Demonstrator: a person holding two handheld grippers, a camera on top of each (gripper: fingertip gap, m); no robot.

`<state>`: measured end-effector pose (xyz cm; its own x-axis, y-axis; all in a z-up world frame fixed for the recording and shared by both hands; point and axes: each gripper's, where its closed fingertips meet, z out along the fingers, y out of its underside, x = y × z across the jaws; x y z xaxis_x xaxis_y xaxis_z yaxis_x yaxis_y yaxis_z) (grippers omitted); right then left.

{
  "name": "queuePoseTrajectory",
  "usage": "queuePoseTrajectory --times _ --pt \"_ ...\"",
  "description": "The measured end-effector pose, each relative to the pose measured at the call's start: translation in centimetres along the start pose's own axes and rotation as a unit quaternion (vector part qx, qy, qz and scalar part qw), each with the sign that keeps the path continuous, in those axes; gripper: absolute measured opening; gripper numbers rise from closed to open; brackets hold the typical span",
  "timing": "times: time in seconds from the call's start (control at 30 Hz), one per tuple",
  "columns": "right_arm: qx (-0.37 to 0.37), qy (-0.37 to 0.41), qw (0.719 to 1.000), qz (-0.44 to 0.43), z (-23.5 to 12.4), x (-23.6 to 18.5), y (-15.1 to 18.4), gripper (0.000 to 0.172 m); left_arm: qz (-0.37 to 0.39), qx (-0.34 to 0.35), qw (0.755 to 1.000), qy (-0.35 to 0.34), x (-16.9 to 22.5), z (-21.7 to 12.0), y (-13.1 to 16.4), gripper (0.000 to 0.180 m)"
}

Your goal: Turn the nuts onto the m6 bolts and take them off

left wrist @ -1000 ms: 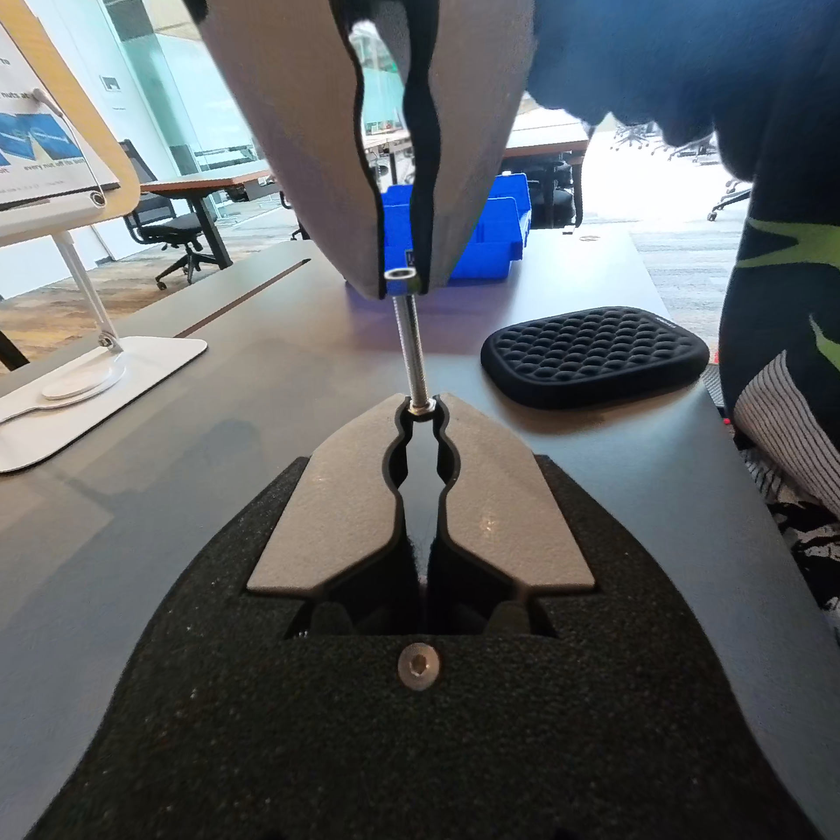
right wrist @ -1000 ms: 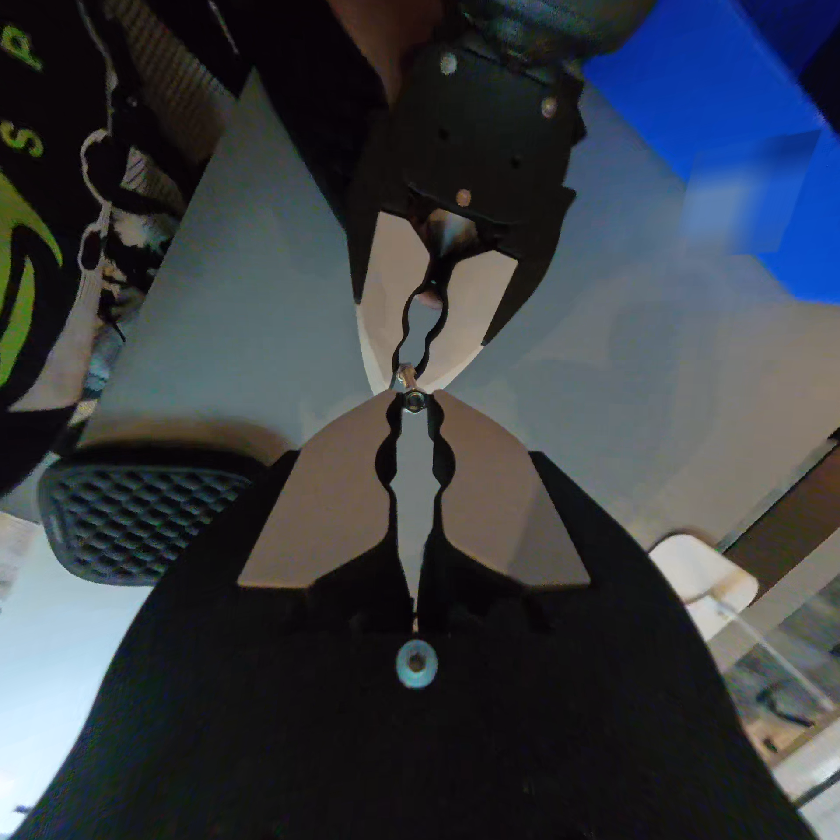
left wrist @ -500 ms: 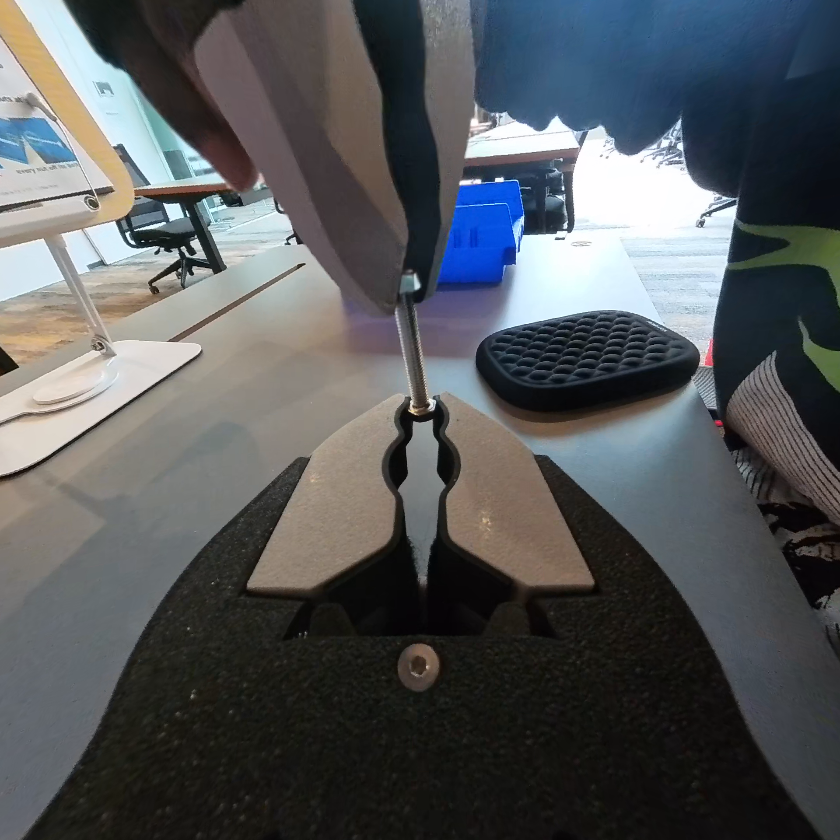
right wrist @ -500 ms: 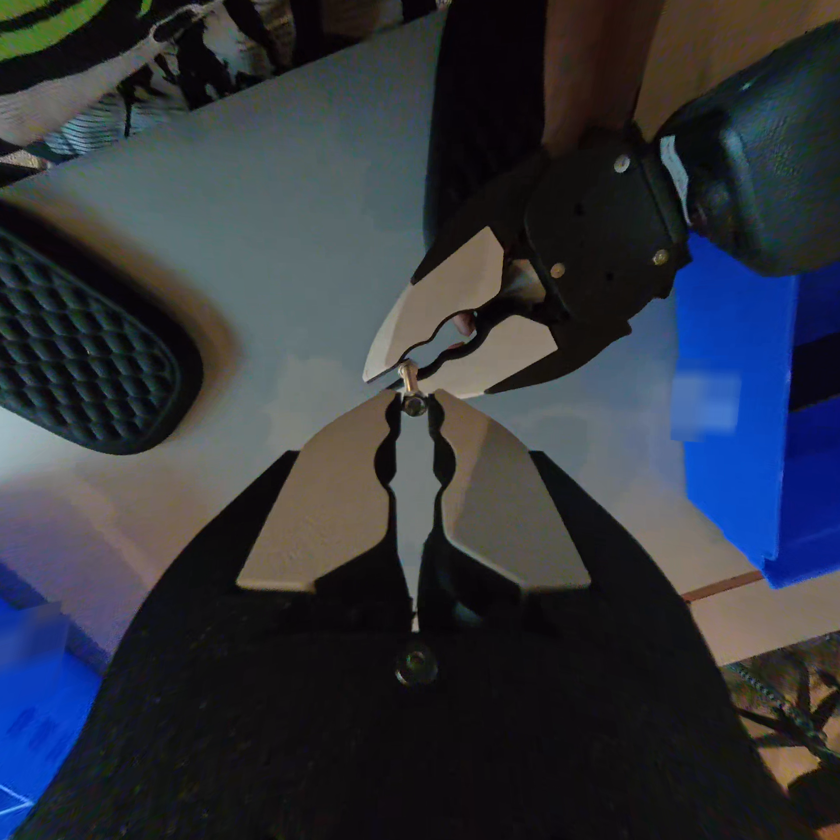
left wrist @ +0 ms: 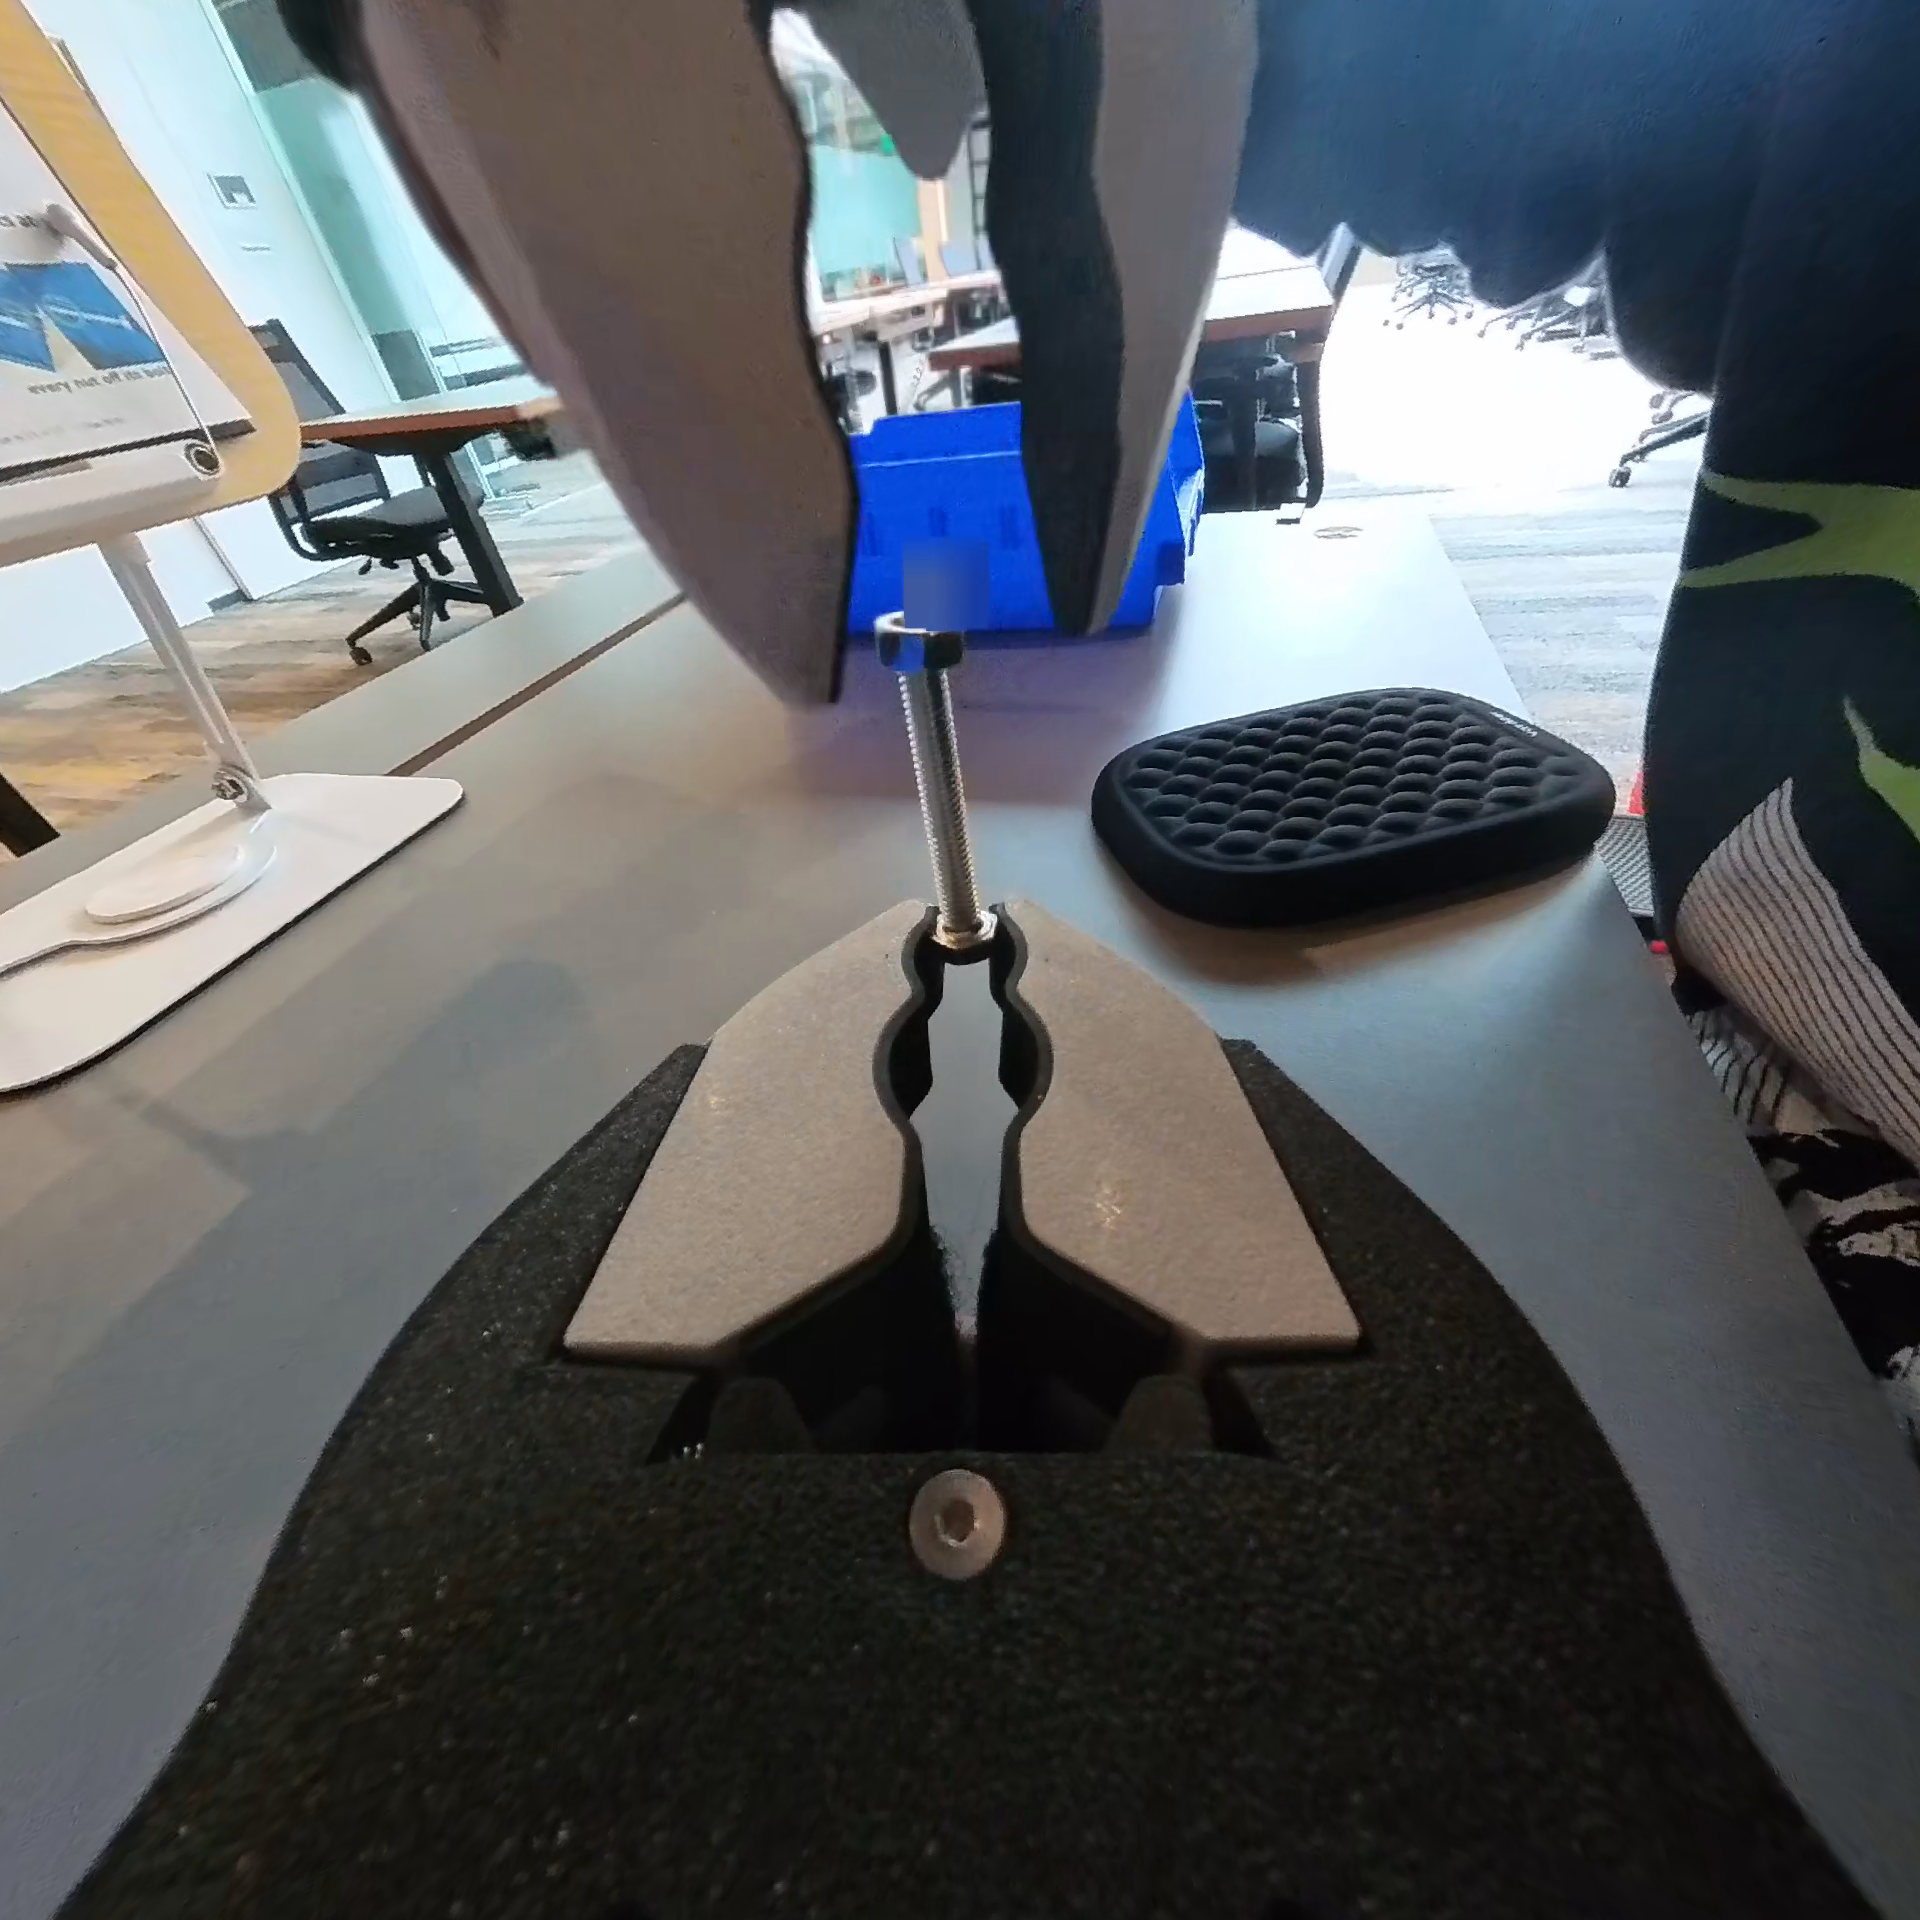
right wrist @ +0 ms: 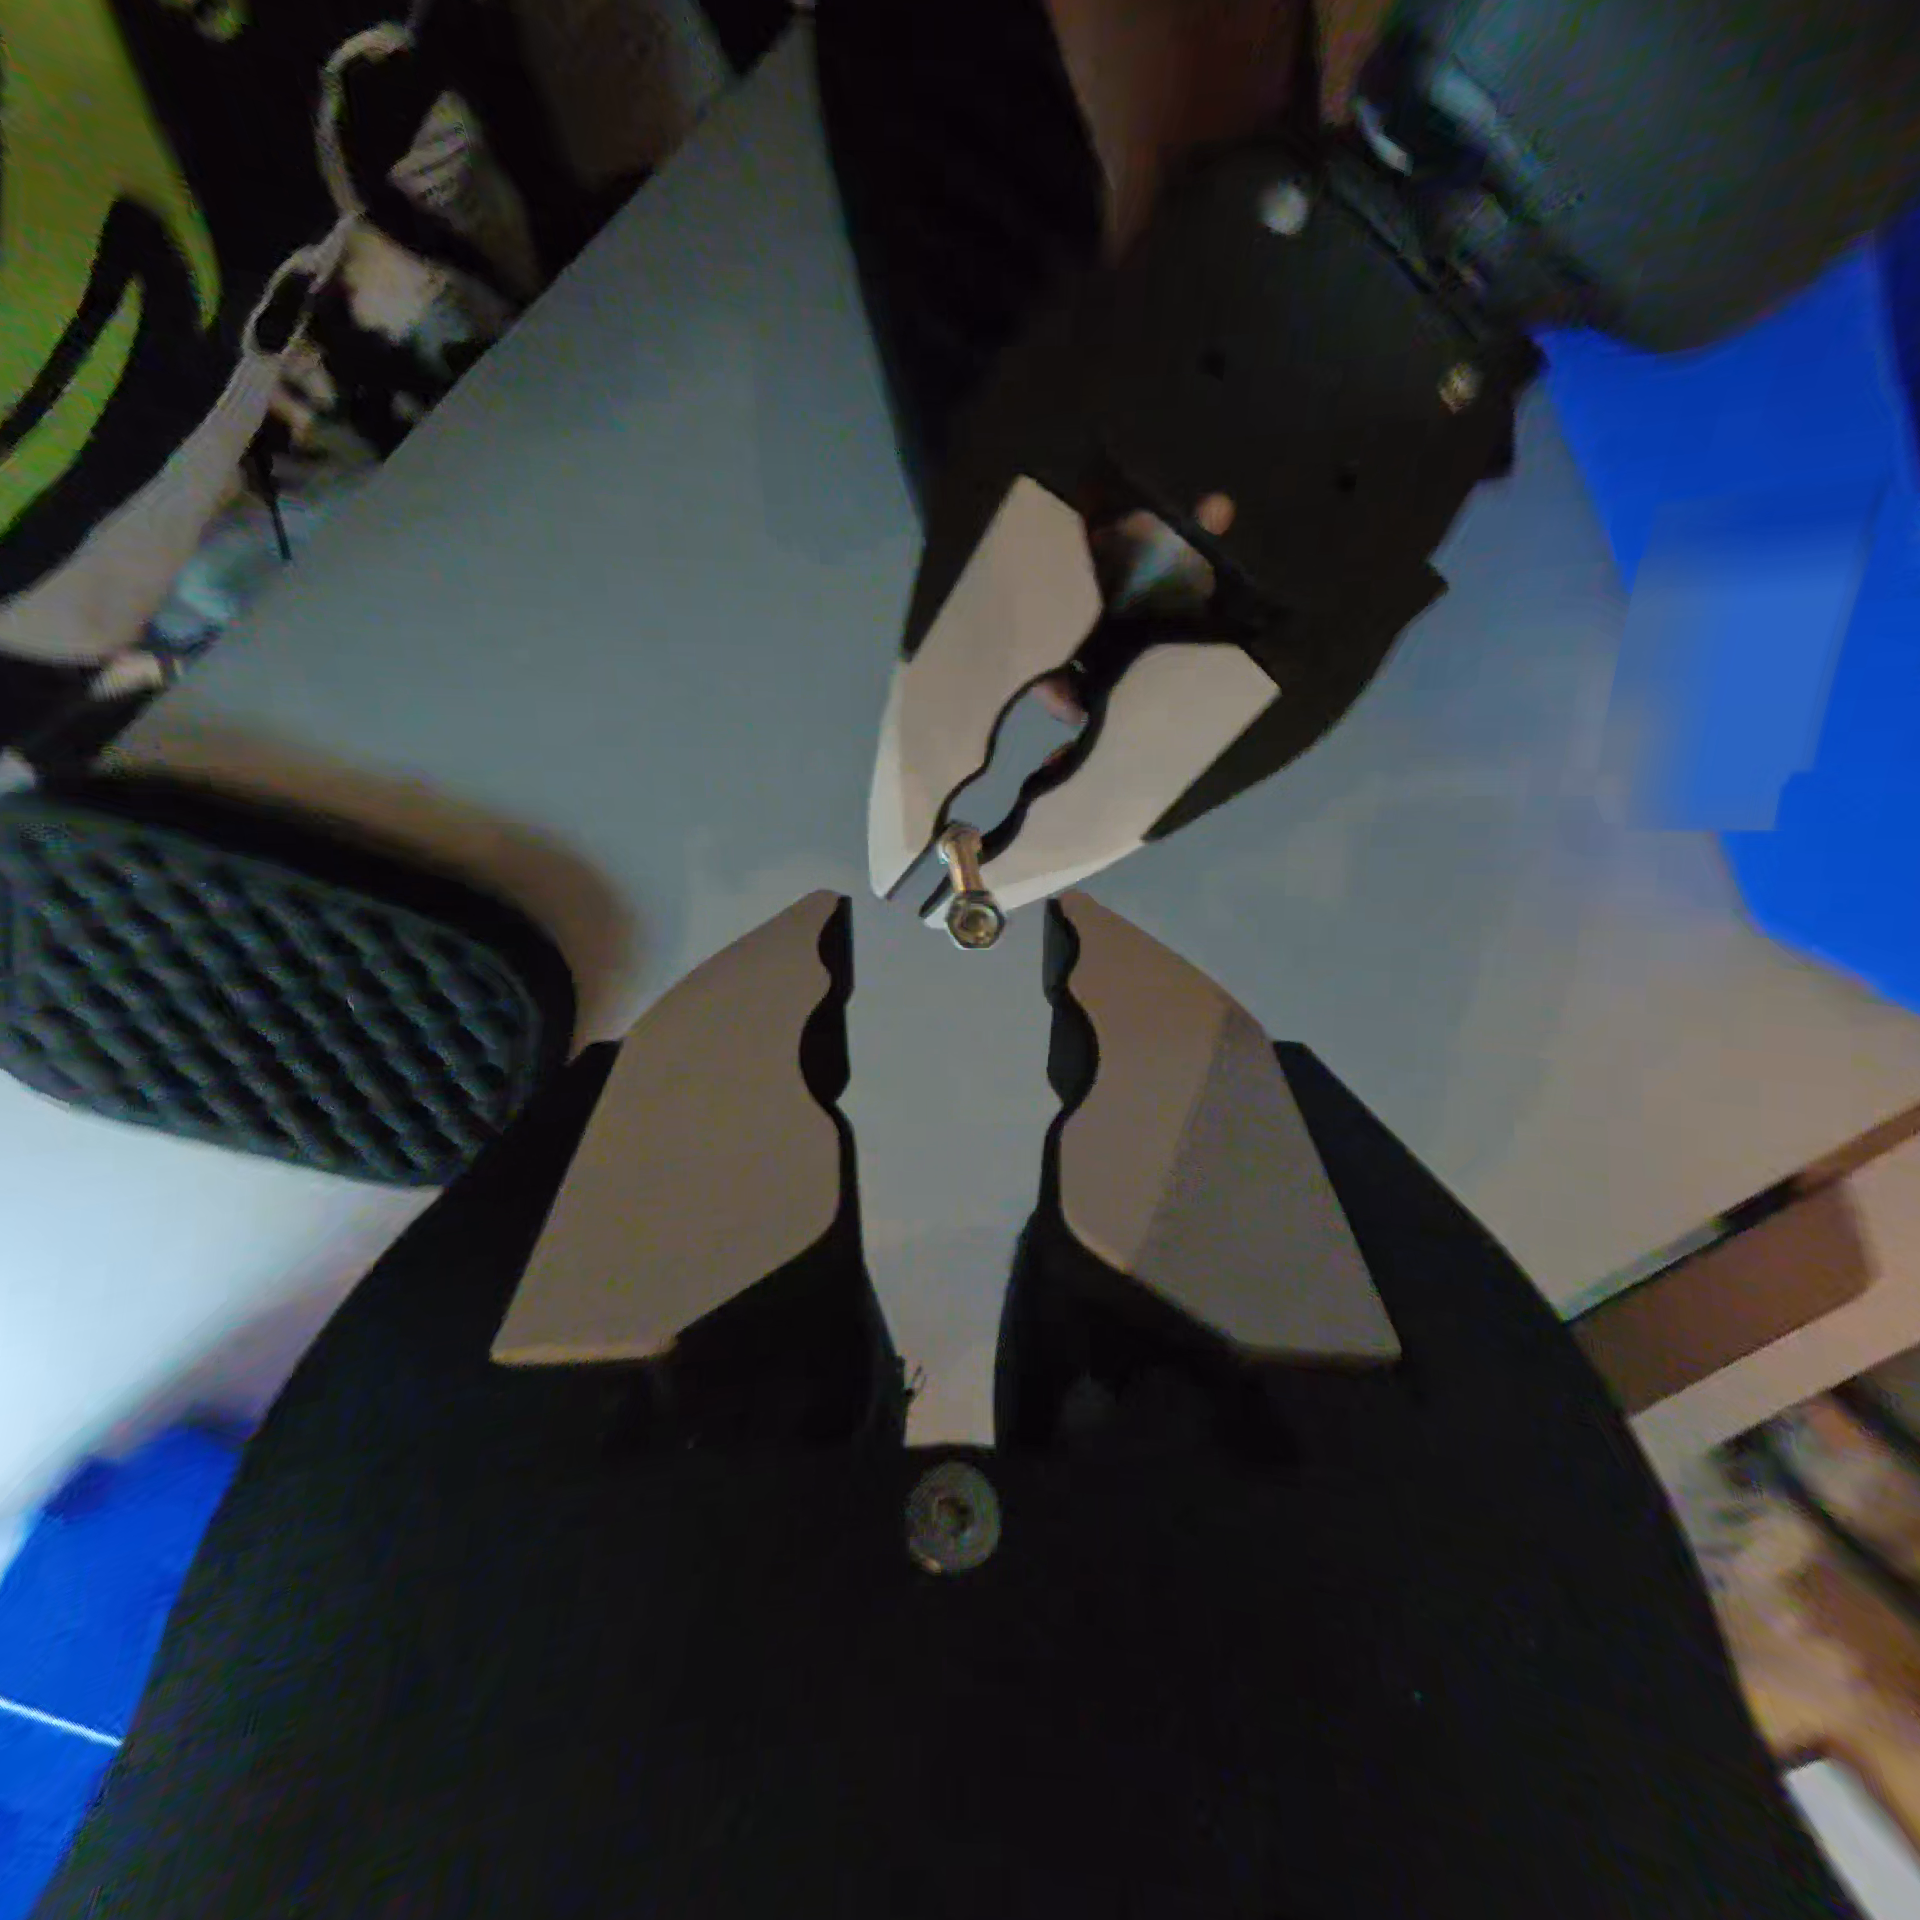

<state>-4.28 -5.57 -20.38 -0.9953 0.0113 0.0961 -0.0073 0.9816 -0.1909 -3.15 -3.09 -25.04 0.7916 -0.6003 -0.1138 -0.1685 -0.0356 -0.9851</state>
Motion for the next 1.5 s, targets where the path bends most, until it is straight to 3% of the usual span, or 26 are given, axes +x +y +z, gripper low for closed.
queuePoseTrajectory --times 0.13,0.3,0.6,0.73,0.8,0.87,0.97,1.1,1.17,1.37,1.5 --pt "-0.021 -0.005 0.994 -0.106 0.1 0.4 0.5 0.021 -0.003 0.002 1.000 0.001 0.0 0.0 0.0 0.007" --pt "0.006 -0.024 0.993 -0.114 0.2 0.5 0.0 0.011 -0.001 0.003 1.000 0.003 0.1 0.0 -0.1 0.007" --pt "-0.015 -0.027 0.994 0.109 0.4 -0.2 0.5 0.011 0.010 -0.007 1.000 0.000 0.2 0.2 0.2 0.007" --pt "-0.001 0.001 0.986 0.167 0.0 0.2 1.1 0.040 -0.001 0.003 1.000 -0.003 -0.1 0.0 -0.1 0.007" --pt "0.054 0.038 0.977 0.204 -0.7 0.8 0.9 0.051 -0.007 0.011 1.000 -0.008 -0.3 -0.2 -0.3 0.008" --pt "0.157 0.078 0.952 0.250 -1.4 1.3 0.1 0.064 -0.016 0.021 1.000 -0.014 -0.6 -0.4 -0.6 0.008" --pt "0.315 0.160 0.884 0.306 -2.1 1.9 0.1 0.094 -0.026 0.032 0.999 -0.023 -1.1 -0.6 -0.8 0.008" --pt "0.527 0.265 0.743 0.315 -3.2 1.4 0.5 0.092 -0.027 0.038 0.999 -0.027 -1.2 -0.7 -0.9 0.008" --pt "0.574 0.285 0.705 0.304 -2.7 0.8 0.5 0.088 -0.025 0.037 0.999 -0.027 -1.2 -0.6 -0.8 0.008" --pt "0.566 0.246 0.727 0.302 -0.8 0.7 -1.2 0.079 -0.022 0.028 0.999 -0.021 -1.1 -0.4 -0.5 0.008" --pt "0.564 0.261 0.728 0.289 -1.0 0.4 -1.4 0.069 -0.024 0.023 0.999 -0.022 -1.1 -0.3 -0.4 0.008"
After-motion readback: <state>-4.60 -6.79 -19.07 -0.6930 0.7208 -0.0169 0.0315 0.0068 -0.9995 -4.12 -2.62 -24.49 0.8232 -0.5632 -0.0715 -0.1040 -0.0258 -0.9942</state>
